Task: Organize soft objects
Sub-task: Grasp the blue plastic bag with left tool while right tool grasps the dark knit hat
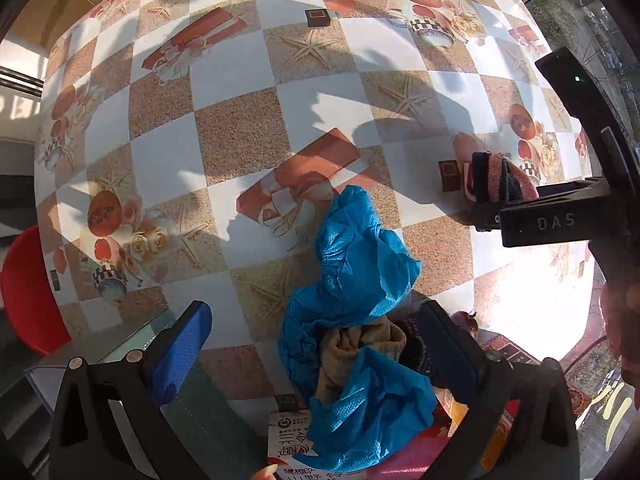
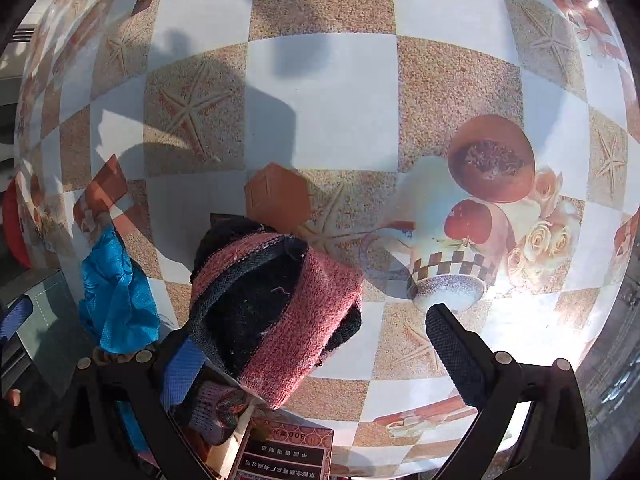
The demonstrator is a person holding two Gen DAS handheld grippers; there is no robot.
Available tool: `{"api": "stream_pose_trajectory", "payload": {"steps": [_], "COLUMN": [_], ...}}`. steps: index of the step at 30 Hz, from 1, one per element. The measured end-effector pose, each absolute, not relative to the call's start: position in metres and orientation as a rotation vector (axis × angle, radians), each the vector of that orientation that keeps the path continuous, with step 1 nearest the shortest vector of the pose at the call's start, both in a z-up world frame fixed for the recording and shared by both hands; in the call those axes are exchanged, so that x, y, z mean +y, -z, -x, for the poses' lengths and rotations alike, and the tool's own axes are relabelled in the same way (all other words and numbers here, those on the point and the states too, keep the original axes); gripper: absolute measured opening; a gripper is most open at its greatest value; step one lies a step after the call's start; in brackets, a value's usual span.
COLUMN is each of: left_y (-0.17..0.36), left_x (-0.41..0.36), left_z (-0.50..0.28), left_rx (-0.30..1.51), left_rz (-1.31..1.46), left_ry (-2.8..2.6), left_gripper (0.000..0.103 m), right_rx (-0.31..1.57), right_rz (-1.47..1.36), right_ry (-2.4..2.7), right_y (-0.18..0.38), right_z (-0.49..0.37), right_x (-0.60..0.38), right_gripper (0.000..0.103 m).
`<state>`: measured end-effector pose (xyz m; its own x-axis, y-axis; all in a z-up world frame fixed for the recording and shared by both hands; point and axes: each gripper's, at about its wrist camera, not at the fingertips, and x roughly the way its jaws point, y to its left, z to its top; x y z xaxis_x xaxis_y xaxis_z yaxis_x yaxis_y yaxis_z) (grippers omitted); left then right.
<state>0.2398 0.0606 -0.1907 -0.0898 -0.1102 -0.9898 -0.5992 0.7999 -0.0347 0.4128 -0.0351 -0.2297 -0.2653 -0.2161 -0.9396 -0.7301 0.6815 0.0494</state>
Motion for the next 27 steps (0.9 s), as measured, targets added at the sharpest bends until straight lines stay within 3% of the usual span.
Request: {"api": "stream_pose_trajectory", "payload": {"steps": [6, 13, 15, 16, 17, 18, 20, 21, 27], "left_y": [0.228, 0.25, 0.253, 0.252, 0.249, 0.245, 0.237, 0.231, 0.18], "left_x": [0.055, 0.051, 0.05, 0.048, 0.048, 0.048, 0.053, 0.057, 0.068], "left_z": [-0.258, -0.263, -0.263, -0.263, -0.264, -0.263, -0.263, -0.26, -0.231], "left_rx": [1.75, 1.828, 1.838, 1.83, 1.817, 1.804, 1.774, 1.746, 1.548], "left_rz": [0.528, 0.513, 0.523, 0.522, 0.516, 0.51, 0.546, 0.561, 0.598], "left_ry": [-0.39, -0.371, -0.367, -0.373, -0.374, -0.37, -0.36, -0.379, -0.494], "left_gripper": [0.101, 0.096, 0.08, 0.077, 0.066, 0.043, 0.02, 0.019, 0.018], "right_rx": [1.813, 1.694, 1.663, 1.659, 1.659, 1.659, 1.644, 1.653, 1.641], "right_rz": [0.604, 0.589, 0.627, 0.644, 0.652, 0.657, 0.659, 0.64, 0.508], "right_ry": [-0.559, -0.713, -0.724, -0.719, -0.711, -0.697, -0.68, -0.689, -0.719], "right_y": [0.221, 0.202, 0.204, 0.205, 0.206, 0.206, 0.202, 0.2, 0.164], "right_z": [-0.441, -0.419, -0.413, -0.41, -0.408, -0.407, -0.404, -0.405, -0.413], "right_x": [-0.096, -0.085, -0.081, -0.08, -0.08, -0.083, -0.087, -0.091, -0.118], "right_gripper": [0.103, 0.103, 0.103, 0.099, 0.092, 0.075, 0.057, 0.05, 0.049]}}
